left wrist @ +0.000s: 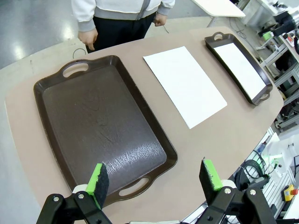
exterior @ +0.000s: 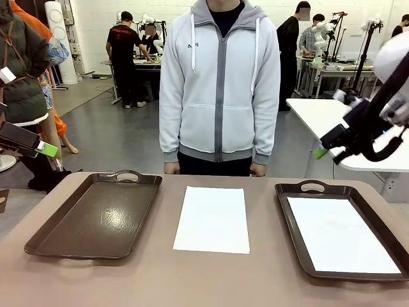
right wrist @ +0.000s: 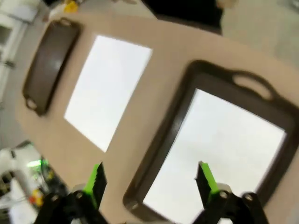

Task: Sort the A4 documents.
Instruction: Receive the A4 Paper.

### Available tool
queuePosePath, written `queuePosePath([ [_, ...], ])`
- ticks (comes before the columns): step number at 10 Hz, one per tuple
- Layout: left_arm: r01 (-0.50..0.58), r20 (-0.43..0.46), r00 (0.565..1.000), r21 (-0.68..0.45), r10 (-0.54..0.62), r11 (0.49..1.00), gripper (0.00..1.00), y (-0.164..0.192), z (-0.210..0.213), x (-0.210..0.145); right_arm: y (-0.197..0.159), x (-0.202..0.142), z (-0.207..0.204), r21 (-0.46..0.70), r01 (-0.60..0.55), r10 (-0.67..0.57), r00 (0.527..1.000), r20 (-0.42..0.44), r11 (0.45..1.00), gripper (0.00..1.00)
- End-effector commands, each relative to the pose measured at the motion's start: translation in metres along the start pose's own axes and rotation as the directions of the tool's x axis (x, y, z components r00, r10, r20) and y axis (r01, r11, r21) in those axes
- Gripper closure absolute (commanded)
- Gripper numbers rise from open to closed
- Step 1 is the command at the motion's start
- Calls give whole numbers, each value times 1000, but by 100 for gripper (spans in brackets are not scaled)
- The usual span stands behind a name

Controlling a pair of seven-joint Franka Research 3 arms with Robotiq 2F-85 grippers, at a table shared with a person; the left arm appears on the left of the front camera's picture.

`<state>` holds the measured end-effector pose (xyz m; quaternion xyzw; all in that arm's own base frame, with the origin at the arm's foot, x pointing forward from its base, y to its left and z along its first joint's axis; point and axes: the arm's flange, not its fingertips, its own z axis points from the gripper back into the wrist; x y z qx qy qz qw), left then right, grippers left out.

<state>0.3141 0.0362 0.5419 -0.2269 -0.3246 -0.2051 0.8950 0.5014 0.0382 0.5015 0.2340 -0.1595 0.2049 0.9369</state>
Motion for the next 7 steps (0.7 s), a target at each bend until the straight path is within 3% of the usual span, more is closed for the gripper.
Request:
queuePosePath([
  [1,5,6,1000,-19,-5,1000,0,1,0,0,10,-34,10,67,-252,249,967,45,965,0],
  [3,5,6,1000,-19,-5,1000,0,1,0,0,22,-75,45,198,-411,401,912,90,890,0],
  [5,5,6,1000,-19,-5,1000,0,1,0,0,24,-106,74,171,-481,455,874,170,860,0],
  [7,5,6,1000,-19,-5,1000,0,1,0,0,18,-110,86,205,-489,443,865,235,848,0],
])
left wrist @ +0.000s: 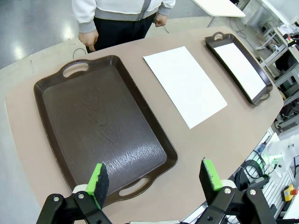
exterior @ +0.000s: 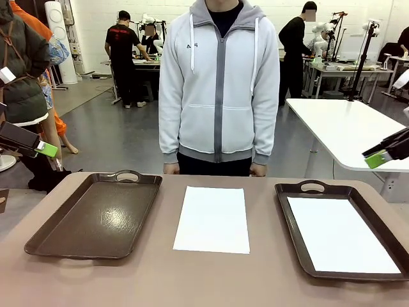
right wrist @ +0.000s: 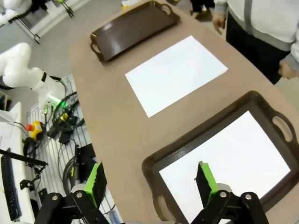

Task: Sort the A4 documents.
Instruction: Receive the A4 Paper.

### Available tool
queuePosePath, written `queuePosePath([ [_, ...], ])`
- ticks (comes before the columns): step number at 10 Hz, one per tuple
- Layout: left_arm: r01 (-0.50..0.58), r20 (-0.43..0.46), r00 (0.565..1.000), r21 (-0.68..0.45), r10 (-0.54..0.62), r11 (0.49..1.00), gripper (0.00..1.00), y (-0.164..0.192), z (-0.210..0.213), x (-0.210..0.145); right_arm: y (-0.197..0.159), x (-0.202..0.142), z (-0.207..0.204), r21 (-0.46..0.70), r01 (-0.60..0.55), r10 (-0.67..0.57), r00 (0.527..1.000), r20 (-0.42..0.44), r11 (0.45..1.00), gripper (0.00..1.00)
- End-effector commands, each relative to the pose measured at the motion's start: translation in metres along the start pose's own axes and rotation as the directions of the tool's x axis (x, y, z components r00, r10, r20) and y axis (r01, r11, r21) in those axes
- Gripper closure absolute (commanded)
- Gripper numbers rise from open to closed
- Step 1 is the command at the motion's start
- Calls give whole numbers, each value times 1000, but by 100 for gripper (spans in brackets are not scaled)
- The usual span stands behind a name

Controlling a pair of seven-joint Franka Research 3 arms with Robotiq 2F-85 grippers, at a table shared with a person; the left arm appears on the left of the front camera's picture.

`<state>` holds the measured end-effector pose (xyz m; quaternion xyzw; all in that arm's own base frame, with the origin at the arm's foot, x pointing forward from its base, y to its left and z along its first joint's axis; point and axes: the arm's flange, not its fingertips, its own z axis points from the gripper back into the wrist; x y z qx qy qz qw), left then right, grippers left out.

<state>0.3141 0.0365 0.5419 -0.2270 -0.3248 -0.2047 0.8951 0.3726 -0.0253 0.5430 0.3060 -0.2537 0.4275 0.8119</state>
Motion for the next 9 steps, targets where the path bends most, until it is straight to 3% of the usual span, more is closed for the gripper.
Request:
queuePosePath([
  [1,6,6,1000,-19,-6,1000,0,1,0,0,-12,3,-2,71,6,-11,997,71,997,0],
  [5,6,6,1000,-19,-6,1000,0,1,0,0,-27,32,1,214,75,-77,997,1,974,0],
  [9,6,6,1000,-19,-6,1000,0,1,0,0,-35,37,-13,186,125,-117,992,-52,975,0],
])
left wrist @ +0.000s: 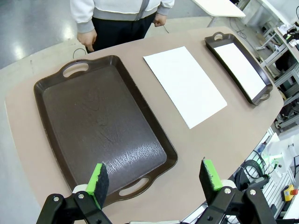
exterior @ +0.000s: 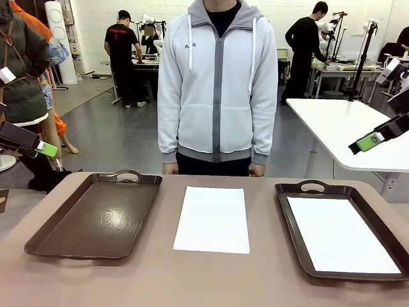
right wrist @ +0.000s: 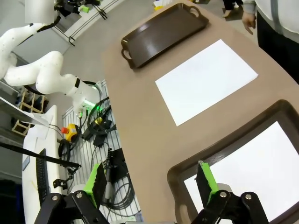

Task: Sort the A4 documents.
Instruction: Receive the A4 Paper.

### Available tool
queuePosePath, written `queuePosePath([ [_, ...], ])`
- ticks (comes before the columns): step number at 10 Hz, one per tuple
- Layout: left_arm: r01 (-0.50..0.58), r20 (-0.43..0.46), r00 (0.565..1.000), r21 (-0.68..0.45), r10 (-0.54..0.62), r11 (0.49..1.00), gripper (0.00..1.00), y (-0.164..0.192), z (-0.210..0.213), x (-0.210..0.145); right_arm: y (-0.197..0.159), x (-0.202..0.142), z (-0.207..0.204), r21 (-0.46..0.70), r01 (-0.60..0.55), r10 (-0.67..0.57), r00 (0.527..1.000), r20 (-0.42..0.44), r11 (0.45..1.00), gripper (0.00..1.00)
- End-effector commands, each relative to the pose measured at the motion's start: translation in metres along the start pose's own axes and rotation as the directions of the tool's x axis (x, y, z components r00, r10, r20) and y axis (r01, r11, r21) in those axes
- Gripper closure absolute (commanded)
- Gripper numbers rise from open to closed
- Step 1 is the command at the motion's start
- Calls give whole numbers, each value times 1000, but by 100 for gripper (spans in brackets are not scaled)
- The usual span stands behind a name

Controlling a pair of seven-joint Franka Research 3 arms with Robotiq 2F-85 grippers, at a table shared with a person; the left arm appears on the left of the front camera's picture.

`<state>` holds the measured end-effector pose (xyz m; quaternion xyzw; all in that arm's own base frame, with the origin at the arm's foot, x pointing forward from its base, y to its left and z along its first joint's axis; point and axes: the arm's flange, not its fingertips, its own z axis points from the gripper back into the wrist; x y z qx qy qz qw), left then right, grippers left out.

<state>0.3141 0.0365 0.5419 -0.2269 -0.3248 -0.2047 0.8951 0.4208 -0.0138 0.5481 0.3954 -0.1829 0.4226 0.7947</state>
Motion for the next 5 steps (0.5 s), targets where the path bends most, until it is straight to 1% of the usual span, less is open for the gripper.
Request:
queuePosePath([
  [1,6,6,1000,-20,-6,1000,0,1,0,0,3,-1,1,5,-17,17,1000,7,1000,0],
  [5,6,6,1000,-20,-6,1000,0,1,0,0,3,-1,1,5,-17,17,1000,7,1000,0],
])
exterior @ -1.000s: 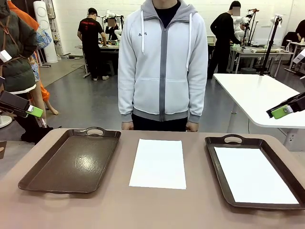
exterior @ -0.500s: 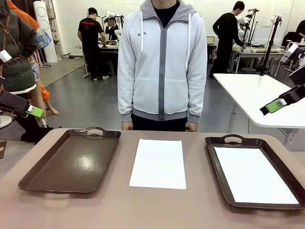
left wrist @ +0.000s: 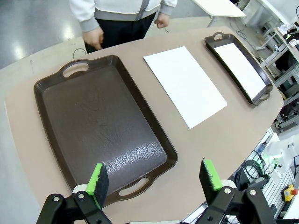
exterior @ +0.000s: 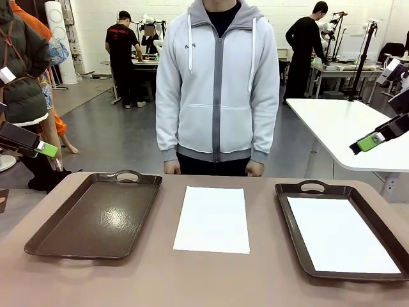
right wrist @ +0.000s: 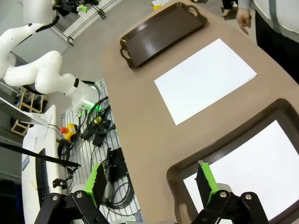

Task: Sort the A4 documents.
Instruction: Receive the A4 Paper.

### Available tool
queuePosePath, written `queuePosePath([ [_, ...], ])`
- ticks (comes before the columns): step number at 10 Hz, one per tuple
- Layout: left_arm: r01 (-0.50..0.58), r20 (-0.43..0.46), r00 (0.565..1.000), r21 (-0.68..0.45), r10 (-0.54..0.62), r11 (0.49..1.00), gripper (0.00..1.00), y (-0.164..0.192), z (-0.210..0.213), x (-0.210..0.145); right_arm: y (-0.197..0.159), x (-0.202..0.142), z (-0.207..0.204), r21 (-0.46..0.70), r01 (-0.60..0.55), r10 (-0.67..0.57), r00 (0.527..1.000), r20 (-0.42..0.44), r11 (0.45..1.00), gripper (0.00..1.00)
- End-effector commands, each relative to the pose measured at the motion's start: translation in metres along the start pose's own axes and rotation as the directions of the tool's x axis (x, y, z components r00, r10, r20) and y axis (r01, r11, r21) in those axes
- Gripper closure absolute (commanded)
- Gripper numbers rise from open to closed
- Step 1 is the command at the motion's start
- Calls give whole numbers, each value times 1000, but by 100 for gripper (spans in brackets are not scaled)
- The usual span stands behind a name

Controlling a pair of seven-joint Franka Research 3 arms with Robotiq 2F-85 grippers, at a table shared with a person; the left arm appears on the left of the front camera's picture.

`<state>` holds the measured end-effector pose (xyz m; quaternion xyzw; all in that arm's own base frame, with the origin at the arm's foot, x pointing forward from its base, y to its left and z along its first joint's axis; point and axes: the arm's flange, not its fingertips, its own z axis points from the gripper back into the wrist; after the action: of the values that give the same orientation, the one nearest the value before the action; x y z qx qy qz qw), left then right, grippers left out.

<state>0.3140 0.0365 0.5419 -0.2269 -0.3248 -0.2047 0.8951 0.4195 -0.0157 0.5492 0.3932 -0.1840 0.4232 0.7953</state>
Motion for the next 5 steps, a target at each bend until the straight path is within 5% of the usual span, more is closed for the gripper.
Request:
queuePosePath([
  [1,6,6,1000,-20,-6,1000,0,1,0,0,2,0,-1,10,-15,15,1000,8,1000,0],
  [5,6,6,1000,-20,-6,1000,0,1,0,0,2,0,-1,10,-15,15,1000,8,1000,0],
])
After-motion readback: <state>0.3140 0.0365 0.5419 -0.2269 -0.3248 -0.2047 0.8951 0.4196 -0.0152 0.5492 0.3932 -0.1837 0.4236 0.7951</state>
